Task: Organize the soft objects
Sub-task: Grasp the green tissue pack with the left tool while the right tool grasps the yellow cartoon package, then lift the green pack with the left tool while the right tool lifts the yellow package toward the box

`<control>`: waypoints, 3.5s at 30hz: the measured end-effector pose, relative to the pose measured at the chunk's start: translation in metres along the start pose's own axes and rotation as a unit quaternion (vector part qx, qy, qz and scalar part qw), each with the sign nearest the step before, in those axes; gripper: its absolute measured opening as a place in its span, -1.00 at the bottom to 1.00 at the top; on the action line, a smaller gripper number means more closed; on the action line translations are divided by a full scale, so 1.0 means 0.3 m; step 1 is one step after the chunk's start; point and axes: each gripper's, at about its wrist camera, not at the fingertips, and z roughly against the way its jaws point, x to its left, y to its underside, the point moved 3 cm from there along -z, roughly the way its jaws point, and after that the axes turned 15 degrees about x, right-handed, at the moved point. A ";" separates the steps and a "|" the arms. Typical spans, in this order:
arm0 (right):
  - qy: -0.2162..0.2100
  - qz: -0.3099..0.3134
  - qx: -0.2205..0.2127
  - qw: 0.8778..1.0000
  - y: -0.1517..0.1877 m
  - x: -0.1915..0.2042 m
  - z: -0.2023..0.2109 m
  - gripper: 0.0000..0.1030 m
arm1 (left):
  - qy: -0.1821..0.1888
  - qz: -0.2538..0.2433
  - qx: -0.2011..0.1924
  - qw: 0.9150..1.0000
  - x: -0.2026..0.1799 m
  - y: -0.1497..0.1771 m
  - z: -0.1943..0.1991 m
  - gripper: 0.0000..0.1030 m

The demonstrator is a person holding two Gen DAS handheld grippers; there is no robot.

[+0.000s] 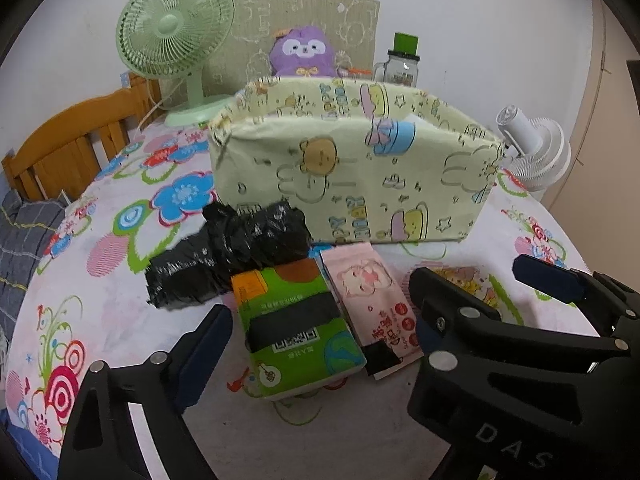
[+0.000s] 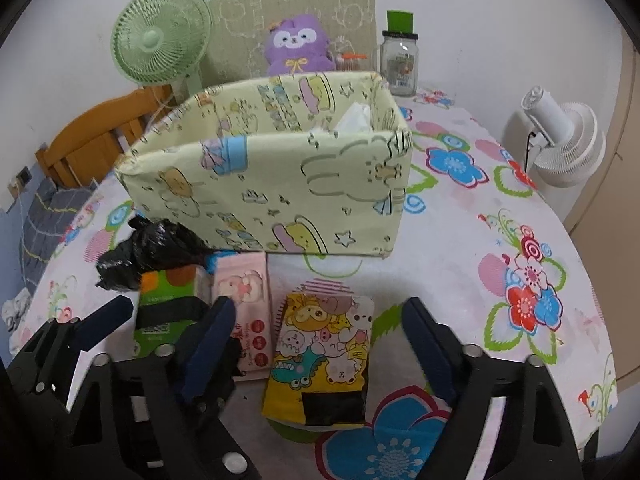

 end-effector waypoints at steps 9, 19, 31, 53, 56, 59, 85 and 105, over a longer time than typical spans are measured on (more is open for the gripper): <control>-0.002 -0.012 0.032 0.999 -0.002 -0.012 -0.064 0.21 | 0.010 0.029 0.031 0.999 0.037 0.011 -0.060 0.45; -0.006 -0.018 0.031 0.999 -0.011 -0.002 -0.067 -0.03 | 0.000 0.019 0.016 1.000 0.011 0.012 -0.045 0.03; 0.002 -0.017 0.001 1.000 -0.010 0.000 0.003 -0.07 | 0.009 0.020 0.000 1.000 0.010 0.014 -0.005 -0.02; -0.001 -0.009 -0.076 0.997 0.012 0.015 0.220 -0.07 | 0.012 -0.001 -0.065 0.998 -0.039 0.004 0.176 -0.02; -0.002 -0.008 -0.087 0.996 0.011 0.018 0.250 -0.07 | 0.009 -0.004 -0.075 0.997 -0.047 0.001 0.202 -0.02; -0.002 -0.007 -0.097 0.995 0.011 0.018 0.280 -0.07 | 0.008 -0.004 -0.084 0.996 -0.052 -0.002 0.230 -0.02; -0.001 -0.002 -0.151 0.988 -0.025 0.018 0.458 -0.07 | -0.005 -0.014 -0.129 0.992 -0.081 -0.054 0.403 -0.02; -0.002 -0.002 -0.159 0.987 -0.105 0.017 0.488 -0.07 | -0.006 -0.015 -0.137 0.990 -0.077 -0.127 0.441 -0.02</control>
